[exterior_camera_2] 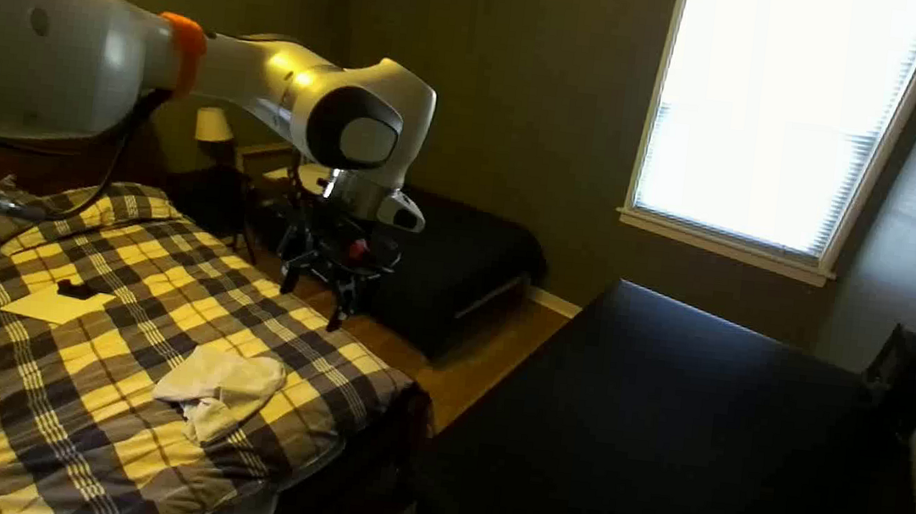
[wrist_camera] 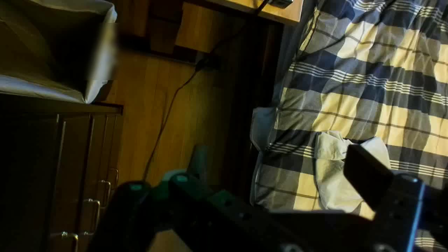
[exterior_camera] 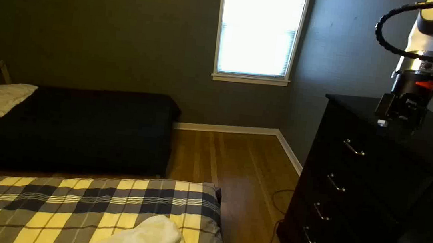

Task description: Open the first top drawer, then remove the clear object from the drawer

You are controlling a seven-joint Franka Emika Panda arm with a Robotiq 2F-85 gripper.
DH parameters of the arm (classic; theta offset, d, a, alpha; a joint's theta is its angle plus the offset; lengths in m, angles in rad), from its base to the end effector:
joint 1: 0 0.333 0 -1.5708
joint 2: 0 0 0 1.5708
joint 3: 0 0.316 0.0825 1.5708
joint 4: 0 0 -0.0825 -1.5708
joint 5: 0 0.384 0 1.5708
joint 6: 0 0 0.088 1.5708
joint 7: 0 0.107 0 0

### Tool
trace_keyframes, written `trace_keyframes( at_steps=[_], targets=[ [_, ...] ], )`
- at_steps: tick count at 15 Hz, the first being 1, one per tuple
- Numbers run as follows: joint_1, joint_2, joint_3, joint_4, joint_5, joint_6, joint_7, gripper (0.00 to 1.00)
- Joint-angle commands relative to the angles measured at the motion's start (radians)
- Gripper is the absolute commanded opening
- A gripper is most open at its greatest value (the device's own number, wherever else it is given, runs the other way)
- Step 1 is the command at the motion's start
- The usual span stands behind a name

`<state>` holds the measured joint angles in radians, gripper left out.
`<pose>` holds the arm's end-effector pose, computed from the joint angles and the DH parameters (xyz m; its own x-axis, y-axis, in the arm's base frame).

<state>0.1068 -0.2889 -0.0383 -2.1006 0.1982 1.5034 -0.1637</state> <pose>0.4311 0.0505 0.5215 0.9334 0.2417 -0.2652 0.1761 -0.9525 -0.2484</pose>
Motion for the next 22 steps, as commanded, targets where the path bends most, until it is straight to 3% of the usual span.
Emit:
trace_keyframes(
  at_steps=[1,7,11,14,16,19,22],
  targets=[
    [-0.021,0.001,0.018,0.002,0.004,-0.003,-0.005,1.0],
    [-0.021,0.001,0.018,0.002,0.004,-0.003,-0.004,1.0],
    [-0.036,0.068,0.069,-0.042,-0.049,0.314,0.128,1.0],
    [-0.043,0.149,0.102,-0.071,-0.17,0.568,0.222,1.0],
    [-0.051,0.218,0.116,-0.067,-0.303,0.679,0.315,1.0],
    [-0.055,0.316,0.108,-0.032,-0.501,0.756,0.453,1.0],
    [-0.05,0.41,0.083,0.035,-0.649,0.732,0.549,1.0]
  ],
)
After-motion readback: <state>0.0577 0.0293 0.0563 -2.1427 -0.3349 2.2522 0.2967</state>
